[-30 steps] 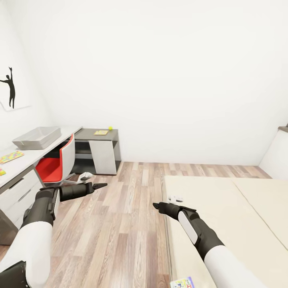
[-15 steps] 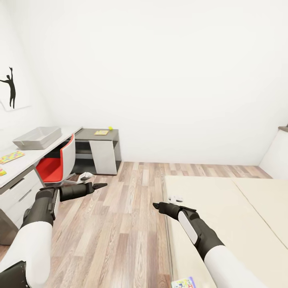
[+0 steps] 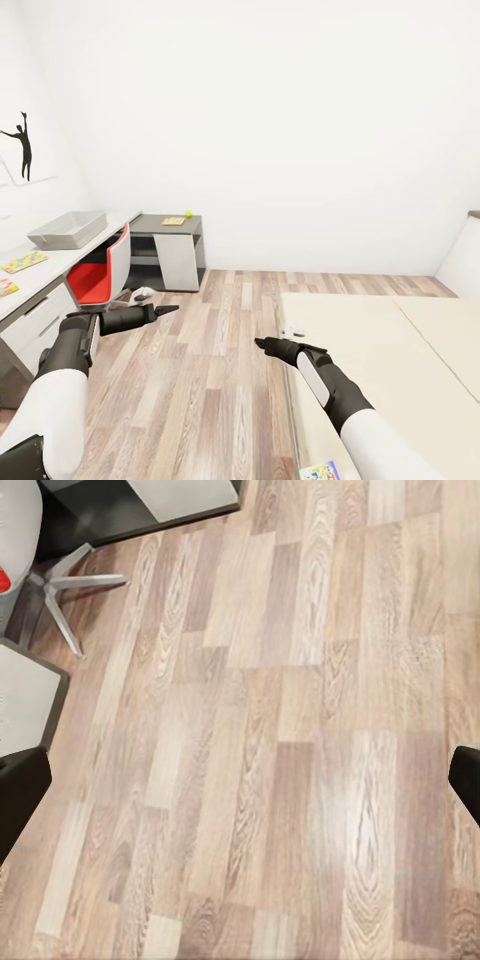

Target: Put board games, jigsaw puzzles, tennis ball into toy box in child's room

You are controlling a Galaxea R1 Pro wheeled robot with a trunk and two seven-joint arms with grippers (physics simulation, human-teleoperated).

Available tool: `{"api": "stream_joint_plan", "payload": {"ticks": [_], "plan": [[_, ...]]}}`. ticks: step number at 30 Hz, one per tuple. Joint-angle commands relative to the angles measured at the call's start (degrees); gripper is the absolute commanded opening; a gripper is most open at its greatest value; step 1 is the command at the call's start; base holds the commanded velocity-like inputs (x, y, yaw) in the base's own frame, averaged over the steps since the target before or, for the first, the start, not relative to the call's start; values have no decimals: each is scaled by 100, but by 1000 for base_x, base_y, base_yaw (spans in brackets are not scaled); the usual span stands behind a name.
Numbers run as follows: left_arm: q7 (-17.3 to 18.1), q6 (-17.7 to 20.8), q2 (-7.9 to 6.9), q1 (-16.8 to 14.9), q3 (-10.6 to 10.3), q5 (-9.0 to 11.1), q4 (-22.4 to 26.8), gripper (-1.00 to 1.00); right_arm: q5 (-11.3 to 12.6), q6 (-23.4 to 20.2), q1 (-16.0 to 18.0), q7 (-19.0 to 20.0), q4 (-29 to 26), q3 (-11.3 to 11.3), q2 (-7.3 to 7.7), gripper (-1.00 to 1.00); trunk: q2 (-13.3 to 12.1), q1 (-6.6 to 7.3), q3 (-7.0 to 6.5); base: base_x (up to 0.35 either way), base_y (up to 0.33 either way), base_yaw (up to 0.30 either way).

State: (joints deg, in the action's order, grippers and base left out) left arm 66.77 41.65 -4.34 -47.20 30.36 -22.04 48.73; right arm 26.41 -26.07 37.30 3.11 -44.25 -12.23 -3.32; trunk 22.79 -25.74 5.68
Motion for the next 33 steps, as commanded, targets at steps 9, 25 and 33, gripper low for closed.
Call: {"api": "stream_joint_plan", "payload": {"ticks": [9, 25, 33], "plan": [[53, 45, 3, -8, 22, -55, 4, 100, 5, -22, 5, 5, -4, 2, -1, 100, 13, -4, 13, 0, 65, 0], [55, 45, 3, -8, 22, -55, 4, 100, 5, -25, 5, 5, -3, 2, -1, 100, 13, -4, 13, 0, 28, 0], [50, 45, 3, -8, 22, -55, 4, 100, 5, -25, 5, 5, -4, 2, 2, 100, 13, -4, 13, 0, 4, 0]]}}
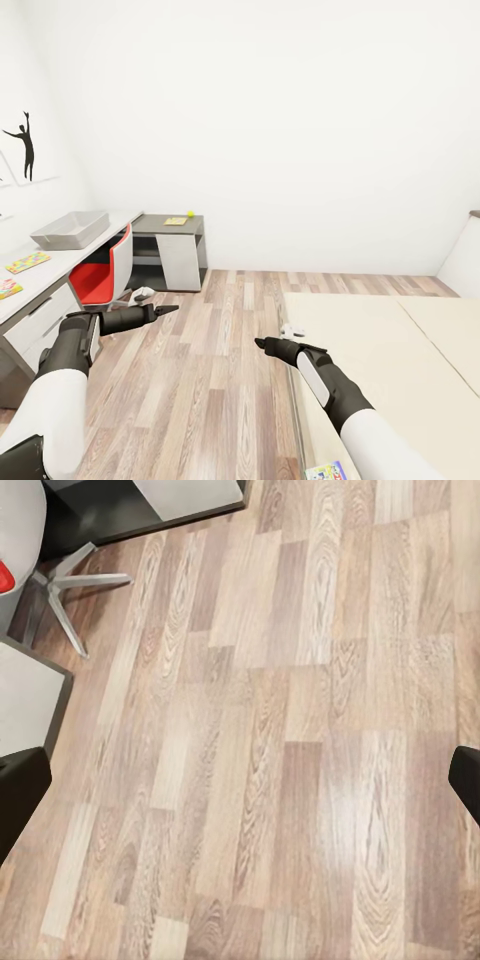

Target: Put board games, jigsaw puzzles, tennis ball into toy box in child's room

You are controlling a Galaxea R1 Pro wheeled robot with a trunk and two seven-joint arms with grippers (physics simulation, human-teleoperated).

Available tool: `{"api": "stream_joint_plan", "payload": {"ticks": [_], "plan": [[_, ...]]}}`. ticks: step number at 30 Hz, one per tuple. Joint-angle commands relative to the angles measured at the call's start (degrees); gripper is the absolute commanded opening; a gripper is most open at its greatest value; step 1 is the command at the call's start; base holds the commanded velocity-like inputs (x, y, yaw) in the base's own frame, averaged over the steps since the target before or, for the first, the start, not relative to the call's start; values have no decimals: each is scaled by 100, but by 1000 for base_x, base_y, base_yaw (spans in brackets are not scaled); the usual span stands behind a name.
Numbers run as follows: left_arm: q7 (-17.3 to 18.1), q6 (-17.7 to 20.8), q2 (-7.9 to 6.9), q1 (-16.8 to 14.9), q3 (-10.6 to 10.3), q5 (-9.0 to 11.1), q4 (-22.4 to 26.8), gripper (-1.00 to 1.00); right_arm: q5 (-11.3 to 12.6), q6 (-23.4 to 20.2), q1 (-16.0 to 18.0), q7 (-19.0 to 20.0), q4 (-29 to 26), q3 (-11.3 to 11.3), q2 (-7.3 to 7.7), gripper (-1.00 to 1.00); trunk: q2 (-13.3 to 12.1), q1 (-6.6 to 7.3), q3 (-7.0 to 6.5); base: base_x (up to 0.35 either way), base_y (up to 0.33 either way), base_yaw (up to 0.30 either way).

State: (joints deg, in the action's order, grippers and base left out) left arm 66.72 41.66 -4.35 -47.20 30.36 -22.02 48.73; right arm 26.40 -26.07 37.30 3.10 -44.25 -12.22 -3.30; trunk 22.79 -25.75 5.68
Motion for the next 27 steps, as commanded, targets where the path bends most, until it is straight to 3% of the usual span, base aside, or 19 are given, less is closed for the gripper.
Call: {"api": "stream_joint_plan", "payload": {"ticks": [1, 27], "plan": [[54, 44, 4, -9, 23, -57, 5, 100, 5, -24, 5, 6, -5, 1, 0, 100, 13, -4, 13, 0, 0, 0], [43, 44, 4, -9, 23, -57, 5, 100, 5, -26, 5, 6, -5, 1, -2, 100, 13, -4, 13, 0, 75, 0]]}}
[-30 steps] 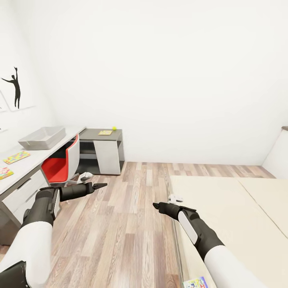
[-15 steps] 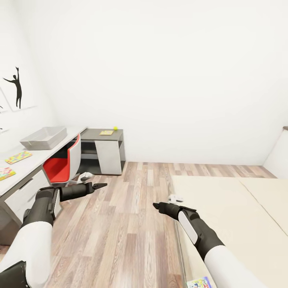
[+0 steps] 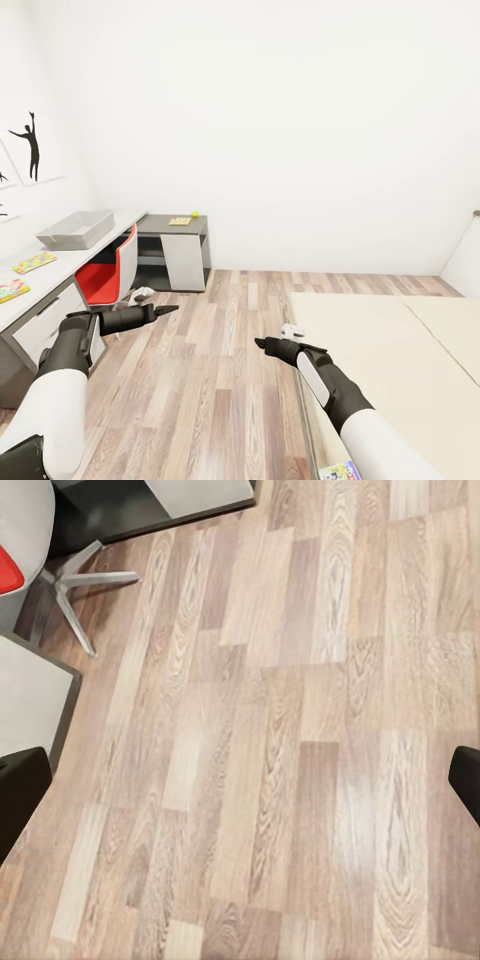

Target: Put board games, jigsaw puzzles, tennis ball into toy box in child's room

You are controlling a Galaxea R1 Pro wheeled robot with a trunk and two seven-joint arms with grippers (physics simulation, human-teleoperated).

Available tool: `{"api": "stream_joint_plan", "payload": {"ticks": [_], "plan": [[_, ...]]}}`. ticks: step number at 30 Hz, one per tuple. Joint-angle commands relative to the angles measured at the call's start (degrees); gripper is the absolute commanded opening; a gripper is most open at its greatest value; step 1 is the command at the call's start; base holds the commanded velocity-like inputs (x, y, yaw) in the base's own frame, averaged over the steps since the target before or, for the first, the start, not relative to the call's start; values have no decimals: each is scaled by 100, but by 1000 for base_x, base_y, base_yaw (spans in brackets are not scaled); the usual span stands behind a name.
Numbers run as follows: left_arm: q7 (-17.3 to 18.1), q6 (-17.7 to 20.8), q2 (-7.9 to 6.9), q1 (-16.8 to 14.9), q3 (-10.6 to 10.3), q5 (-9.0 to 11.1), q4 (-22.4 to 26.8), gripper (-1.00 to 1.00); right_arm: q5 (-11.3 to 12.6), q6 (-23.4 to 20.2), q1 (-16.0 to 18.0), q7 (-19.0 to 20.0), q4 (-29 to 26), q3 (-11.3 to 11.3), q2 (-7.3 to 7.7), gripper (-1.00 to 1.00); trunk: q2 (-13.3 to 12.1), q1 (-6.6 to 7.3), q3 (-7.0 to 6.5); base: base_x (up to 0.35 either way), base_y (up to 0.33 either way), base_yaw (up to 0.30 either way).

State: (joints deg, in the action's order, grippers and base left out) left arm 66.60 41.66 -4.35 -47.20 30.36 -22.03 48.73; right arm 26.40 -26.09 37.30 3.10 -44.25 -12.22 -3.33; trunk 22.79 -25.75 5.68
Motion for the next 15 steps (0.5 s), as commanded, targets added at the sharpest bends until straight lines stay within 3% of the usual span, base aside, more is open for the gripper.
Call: {"api": "stream_joint_plan", "payload": {"ticks": [1, 8, 15], "plan": [[55, 44, 4, -9, 23, -56, 5, 100, 5, -23, 5, 6, -5, 1, 0, 100, 13, -4, 13, 0, 3, 0], [68, 44, 4, -9, 23, -56, 5, 100, 5, -22, 5, 6, -3, 1, 2, 100, 13, -4, 13, 1, 33, 0], [72, 44, 4, -9, 23, -56, 5, 100, 5, -23, 5, 6, -4, 1, 0, 100, 13, -4, 13, 49, 135, 0]]}}
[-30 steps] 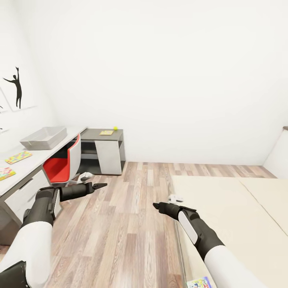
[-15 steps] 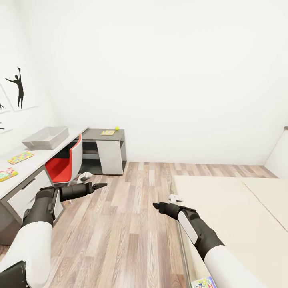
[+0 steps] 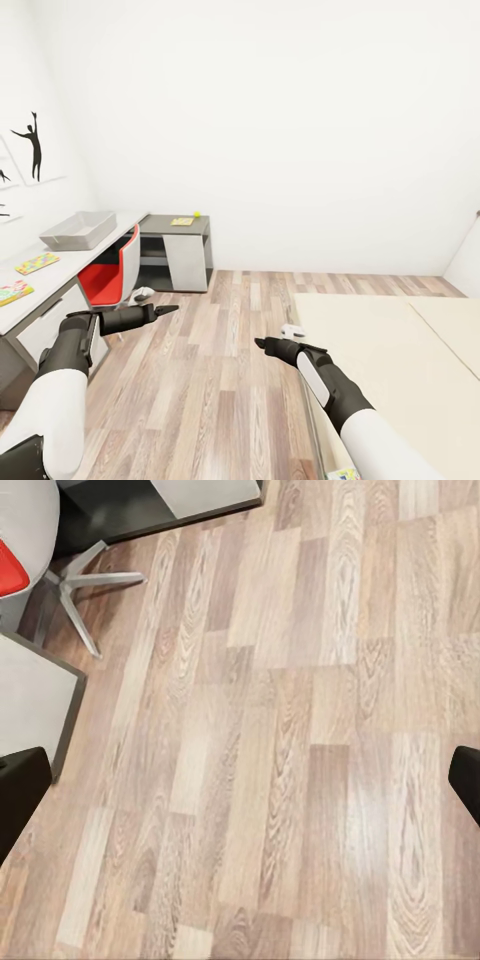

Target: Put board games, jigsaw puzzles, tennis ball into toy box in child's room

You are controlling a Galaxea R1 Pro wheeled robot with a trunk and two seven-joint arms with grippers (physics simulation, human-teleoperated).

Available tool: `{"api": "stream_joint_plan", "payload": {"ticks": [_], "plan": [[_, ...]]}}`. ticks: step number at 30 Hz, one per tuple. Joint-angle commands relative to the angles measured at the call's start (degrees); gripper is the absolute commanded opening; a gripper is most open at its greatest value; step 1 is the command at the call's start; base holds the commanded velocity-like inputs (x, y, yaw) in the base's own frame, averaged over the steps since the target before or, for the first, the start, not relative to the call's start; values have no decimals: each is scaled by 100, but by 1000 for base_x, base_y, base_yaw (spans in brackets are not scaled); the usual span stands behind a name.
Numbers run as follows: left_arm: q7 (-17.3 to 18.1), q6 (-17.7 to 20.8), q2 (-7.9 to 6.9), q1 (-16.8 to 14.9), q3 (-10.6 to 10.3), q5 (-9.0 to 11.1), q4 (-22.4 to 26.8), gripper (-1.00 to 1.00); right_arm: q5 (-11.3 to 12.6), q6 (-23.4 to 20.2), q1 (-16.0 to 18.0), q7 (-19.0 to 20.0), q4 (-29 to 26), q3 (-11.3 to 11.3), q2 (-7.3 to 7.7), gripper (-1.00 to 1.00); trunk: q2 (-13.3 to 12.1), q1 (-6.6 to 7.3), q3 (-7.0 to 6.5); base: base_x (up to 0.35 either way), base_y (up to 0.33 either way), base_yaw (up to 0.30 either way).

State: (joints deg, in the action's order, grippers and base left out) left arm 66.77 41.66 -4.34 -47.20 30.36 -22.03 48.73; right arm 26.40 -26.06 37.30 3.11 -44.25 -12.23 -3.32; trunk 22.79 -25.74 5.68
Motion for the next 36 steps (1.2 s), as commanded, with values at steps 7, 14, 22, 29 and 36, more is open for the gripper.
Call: {"api": "stream_joint_plan", "payload": {"ticks": [7, 14, 22, 29, 36], "plan": [[49, 44, 3, -8, 22, -56, 5, 100, 5, -26, 5, 6, -5, 1, 0, 100, 13, -5, 13, 69, 142, 0], [53, 44, 3, -8, 22, -56, 5, 100, 5, -28, 5, 6, -5, 1, 2, 100, 13, -5, 13, 23, 43, 0], [54, 44, 3, -8, 22, -56, 5, 100, 5, -23, 5, 6, -5, 1, -1, 100, 13, -5, 13, 4, 3, 0], [46, 44, 3, -8, 22, -56, 5, 100, 5, -25, 5, 6, -5, 1, -2, 100, 13, -5, 13, 21, 6, 0], [41, 44, 3, -8, 22, -56, 5, 100, 5, -22, 5, 6, -5, 1, 1, 100, 13, -5, 13, 2, 1, 0]]}}
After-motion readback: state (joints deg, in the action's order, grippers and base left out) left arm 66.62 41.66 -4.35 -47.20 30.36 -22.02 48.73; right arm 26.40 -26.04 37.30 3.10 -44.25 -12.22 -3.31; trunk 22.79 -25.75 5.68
